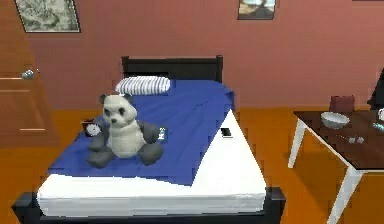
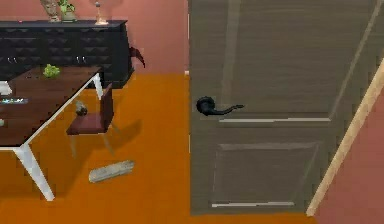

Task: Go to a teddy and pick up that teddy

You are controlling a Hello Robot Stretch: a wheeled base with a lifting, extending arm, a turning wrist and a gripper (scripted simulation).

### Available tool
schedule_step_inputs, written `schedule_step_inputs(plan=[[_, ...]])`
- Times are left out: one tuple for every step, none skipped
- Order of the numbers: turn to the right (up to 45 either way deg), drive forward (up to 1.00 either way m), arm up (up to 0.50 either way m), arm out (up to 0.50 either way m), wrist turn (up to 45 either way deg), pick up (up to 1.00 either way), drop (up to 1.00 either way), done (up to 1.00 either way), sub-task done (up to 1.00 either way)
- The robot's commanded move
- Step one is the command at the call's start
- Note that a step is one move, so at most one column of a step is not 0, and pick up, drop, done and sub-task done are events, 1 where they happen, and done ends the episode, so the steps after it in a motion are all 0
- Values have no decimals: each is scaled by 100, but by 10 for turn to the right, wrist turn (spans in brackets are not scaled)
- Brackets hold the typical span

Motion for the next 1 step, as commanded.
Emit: schedule_step_inputs(plan=[[0,25,0,0,0,0,0,0,0]])
